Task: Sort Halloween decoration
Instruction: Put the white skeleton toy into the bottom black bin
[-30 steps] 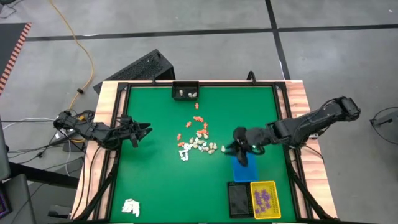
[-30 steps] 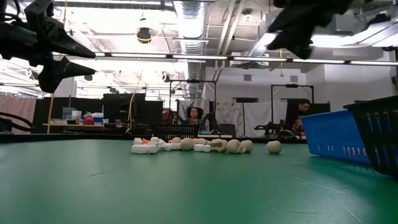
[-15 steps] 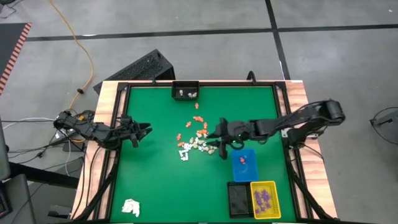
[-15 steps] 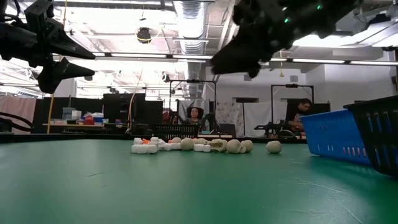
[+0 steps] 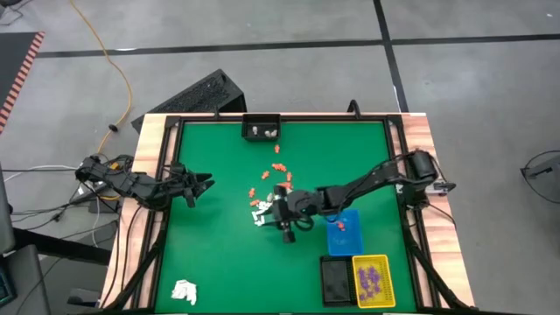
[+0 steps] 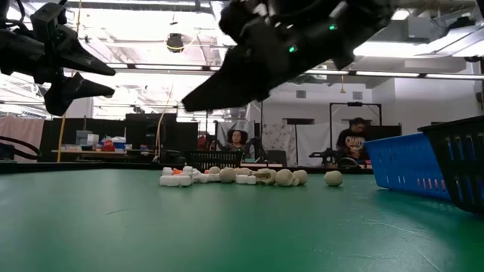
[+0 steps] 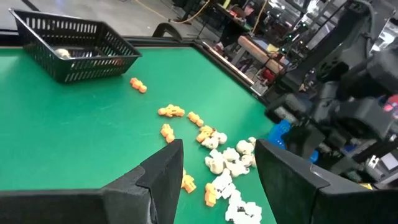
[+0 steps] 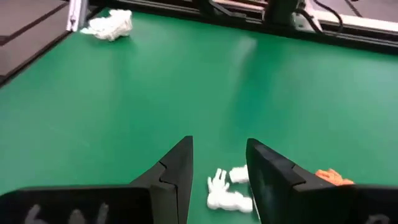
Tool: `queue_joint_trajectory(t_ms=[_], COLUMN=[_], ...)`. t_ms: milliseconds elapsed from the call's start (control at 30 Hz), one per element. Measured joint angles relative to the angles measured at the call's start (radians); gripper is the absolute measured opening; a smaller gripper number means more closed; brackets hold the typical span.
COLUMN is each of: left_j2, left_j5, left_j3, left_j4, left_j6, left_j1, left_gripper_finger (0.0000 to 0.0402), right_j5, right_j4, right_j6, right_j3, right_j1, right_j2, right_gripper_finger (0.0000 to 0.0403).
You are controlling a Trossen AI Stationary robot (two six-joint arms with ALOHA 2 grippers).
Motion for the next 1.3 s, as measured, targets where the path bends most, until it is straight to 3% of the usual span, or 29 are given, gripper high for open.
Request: queue_joint_trajectory(t_ms=[400, 833, 1000, 1300], left_j2=[0.0, 0.0, 0.0, 0.0], left_j5=[0.0, -0.002, -0.003, -0.003], left_j3=[0.0, 0.0, 0.0, 0.0], left_j4=[-0.022, -0.028, -0.027, -0.027], left_j6=[-0.021, -0.031, -0.032, -0.032], left_j1=[0.0, 0.0, 0.0, 0.0], left_gripper_finger=[0.0189, 0.0189, 0.0189, 0.0189], right_j5=[0.011, 0.073, 0.09, 0.087], right_j4=[-0.036, -0.043, -0.059, -0.054], right_j6=[0.017, 0.066, 0.079, 0.092], right_j3=[0.071, 0.072, 0.072, 0.072], right_j1=[-0.013, -0.03, -0.029, -0.031], right_j2=[0.154, 0.214, 0.213, 0.214], right_gripper_finger=[0.0145, 0.0142, 0.0107, 0.0009])
